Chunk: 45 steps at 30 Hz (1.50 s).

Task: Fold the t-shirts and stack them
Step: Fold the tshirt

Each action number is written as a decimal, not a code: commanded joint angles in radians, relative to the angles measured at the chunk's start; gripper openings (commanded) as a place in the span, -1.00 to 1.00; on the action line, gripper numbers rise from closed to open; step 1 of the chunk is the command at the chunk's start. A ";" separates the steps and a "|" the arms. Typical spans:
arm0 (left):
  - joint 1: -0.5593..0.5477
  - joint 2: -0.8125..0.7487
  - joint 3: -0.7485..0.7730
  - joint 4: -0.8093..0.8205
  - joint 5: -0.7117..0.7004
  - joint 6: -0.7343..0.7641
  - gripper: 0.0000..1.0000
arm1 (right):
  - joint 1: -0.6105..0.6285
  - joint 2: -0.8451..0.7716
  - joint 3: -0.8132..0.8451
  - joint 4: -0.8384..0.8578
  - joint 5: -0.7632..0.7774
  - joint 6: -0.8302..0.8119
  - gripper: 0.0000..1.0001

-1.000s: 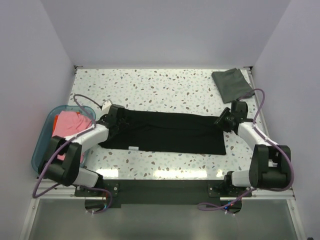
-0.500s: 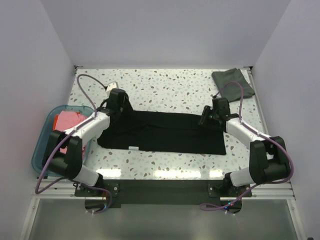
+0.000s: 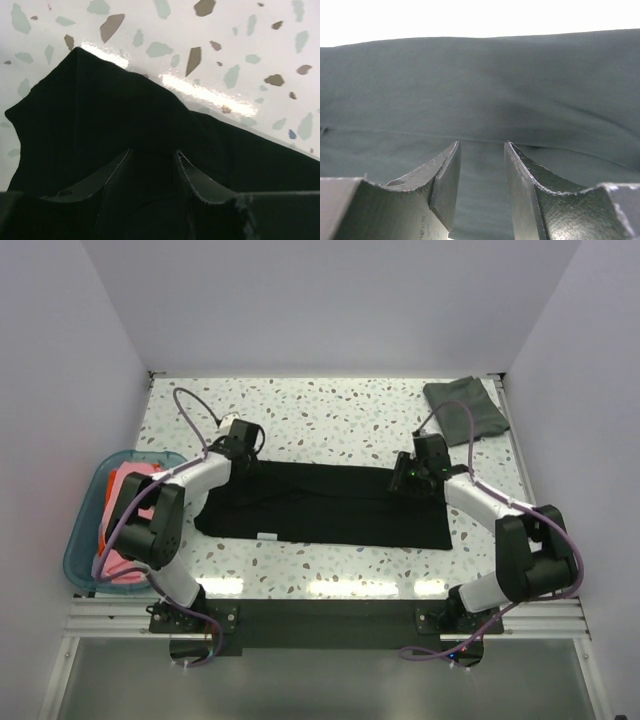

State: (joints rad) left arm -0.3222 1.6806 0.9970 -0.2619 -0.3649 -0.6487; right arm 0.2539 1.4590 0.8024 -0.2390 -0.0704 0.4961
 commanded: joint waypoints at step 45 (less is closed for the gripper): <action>0.141 -0.360 -0.109 -0.043 0.135 -0.075 0.08 | 0.556 0.756 0.824 0.204 -0.086 -0.186 -0.33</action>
State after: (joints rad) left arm -0.1936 1.3441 0.9009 -0.3237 -0.2413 -0.7399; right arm 0.7959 2.2223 1.6138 -0.0891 -0.1284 0.2901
